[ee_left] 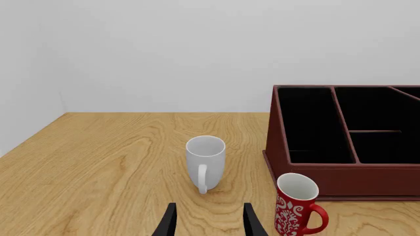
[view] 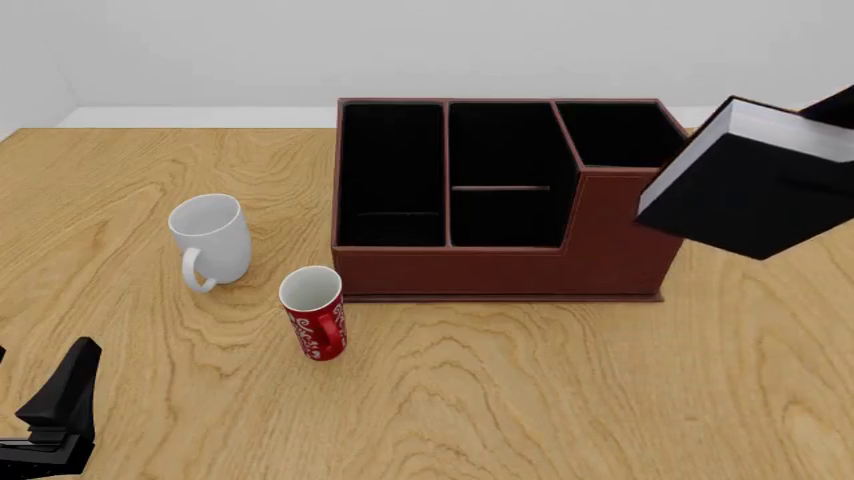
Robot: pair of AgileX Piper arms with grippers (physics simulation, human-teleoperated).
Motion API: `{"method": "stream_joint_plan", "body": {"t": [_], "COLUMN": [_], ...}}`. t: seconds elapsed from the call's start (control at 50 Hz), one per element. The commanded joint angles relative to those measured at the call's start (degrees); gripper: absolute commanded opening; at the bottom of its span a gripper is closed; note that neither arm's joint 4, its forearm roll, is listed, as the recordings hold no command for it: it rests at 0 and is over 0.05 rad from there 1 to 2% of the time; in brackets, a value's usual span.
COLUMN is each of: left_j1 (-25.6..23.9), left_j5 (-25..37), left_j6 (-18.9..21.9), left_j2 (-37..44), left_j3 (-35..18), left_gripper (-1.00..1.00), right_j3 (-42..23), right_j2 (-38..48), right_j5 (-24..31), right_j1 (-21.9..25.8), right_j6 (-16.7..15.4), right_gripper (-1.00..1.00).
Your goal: Pick up the book and place it in the right compartment of the caddy.
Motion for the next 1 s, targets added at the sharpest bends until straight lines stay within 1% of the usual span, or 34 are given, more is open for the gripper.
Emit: {"method": "stream_joint_plan", "body": {"t": [0.02, 0.16, 0.24, 0.32, 0.64, 0.78, 0.84, 0.86, 1.0], "left_j1": [0.0, 0.0, 0.0, 0.0, 0.0, 0.0, 0.0, 0.0, 0.0], "left_j5": [0.0, 0.0, 0.0, 0.0, 0.0, 0.0, 0.0, 0.0, 0.0], "left_j6": [0.0, 0.0, 0.0, 0.0, 0.0, 0.0, 0.0, 0.0, 0.0], "left_j2": [0.0, 0.0, 0.0, 0.0, 0.0, 0.0, 0.0, 0.0, 0.0], "left_j3": [0.0, 0.0, 0.0, 0.0, 0.0, 0.0, 0.0, 0.0, 0.0], "left_gripper": [1.0, 1.0, 1.0, 1.0, 1.0, 1.0, 1.0, 1.0, 1.0], "right_j3": [-7.2, -11.0, -15.0, -17.4, -21.9, -24.4, -24.2, -24.7, -21.9], "right_j2": [3.5, 6.1, 8.7, 10.5, 17.6, 20.3, 21.0, 21.6, 22.3], "right_j5": [0.4, 0.5, 0.7, 0.4, -3.7, -4.2, -5.0, -5.1, -8.8], "right_j1": [-0.5, 0.1, 0.4, 0.7, 1.1, 1.0, 0.5, 0.6, -0.1], "right_j6": [1.4, 1.3, 1.0, 0.9, -0.1, -0.2, -0.7, -0.4, -1.8], "right_gripper": [-1.0, -1.0, -1.0, -1.0, -1.0, -1.0, -1.0, -1.0, -1.0]}}
